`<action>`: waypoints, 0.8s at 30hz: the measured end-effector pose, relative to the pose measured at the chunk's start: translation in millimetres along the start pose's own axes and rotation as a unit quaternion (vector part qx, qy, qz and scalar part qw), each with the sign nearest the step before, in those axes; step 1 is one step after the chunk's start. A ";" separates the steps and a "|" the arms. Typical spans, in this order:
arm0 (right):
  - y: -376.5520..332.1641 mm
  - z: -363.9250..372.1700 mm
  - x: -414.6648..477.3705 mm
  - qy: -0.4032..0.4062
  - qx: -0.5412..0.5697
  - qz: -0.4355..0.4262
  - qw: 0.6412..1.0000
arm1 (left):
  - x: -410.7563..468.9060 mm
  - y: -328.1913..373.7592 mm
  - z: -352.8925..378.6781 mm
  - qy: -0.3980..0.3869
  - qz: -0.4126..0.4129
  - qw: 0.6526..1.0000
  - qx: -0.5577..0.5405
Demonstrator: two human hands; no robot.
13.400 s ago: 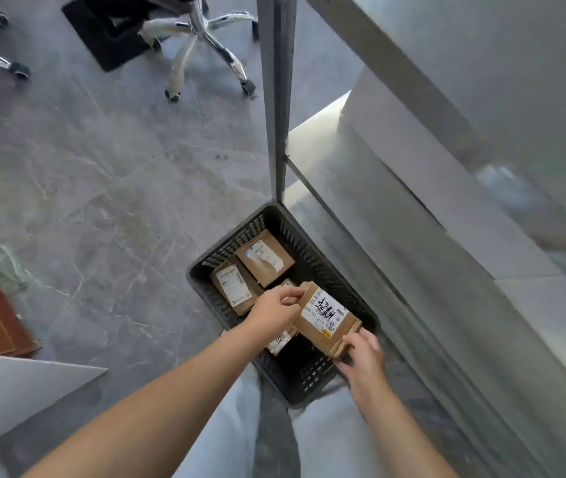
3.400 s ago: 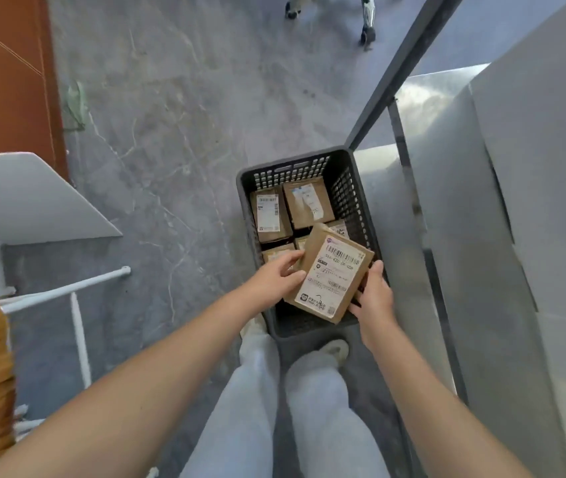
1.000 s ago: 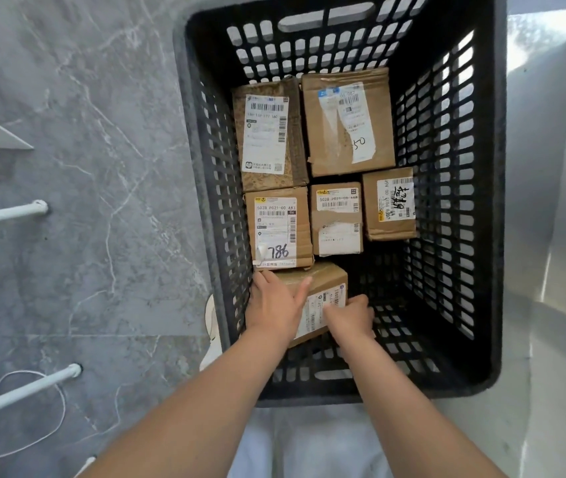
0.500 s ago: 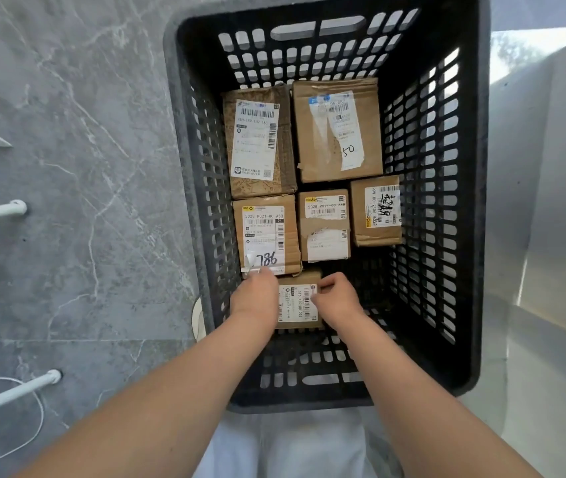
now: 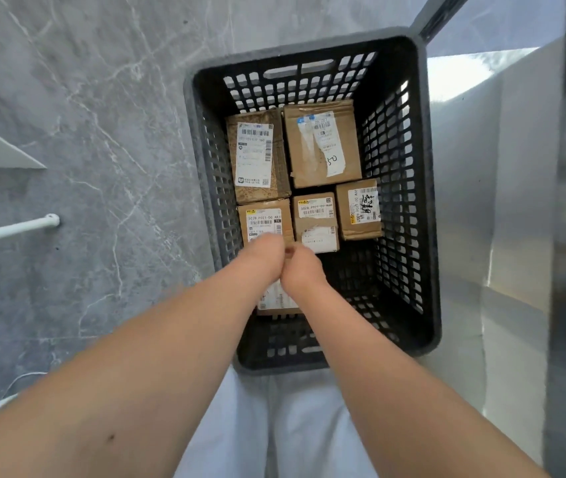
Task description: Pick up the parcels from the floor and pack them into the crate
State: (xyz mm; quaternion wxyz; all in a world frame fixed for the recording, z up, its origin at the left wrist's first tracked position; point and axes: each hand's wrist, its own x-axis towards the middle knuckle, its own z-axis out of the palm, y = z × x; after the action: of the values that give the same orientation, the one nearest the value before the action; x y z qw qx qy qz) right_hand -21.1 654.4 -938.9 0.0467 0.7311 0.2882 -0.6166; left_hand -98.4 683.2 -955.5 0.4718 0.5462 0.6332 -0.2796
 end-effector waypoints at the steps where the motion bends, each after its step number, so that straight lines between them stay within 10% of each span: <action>1: -16.9 -9.7 -10.5 0.017 0.009 -0.013 1.000 | -8.9 3.0 -18.0 0.038 -0.005 0.999 -0.018; 10: -151.5 -118.4 -201.3 0.147 -0.099 -0.234 0.956 | -195.4 58.9 -150.5 0.245 0.067 0.967 0.022; 16: -226.9 -182.7 -390.0 0.259 -0.142 -0.445 0.846 | -378.5 120.3 -257.5 0.375 0.167 0.911 0.036; 24: -244.9 -307.8 -610.2 0.448 -0.161 -0.506 0.719 | -579.9 177.9 -328.2 0.530 0.257 0.802 0.099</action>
State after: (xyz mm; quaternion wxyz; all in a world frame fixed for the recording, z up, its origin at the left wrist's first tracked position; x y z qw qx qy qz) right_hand 86.0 766.0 -229.6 -0.2902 0.6484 0.6976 -0.0933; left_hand -48.5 764.4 -272.5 0.0601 0.7959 0.5896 0.1239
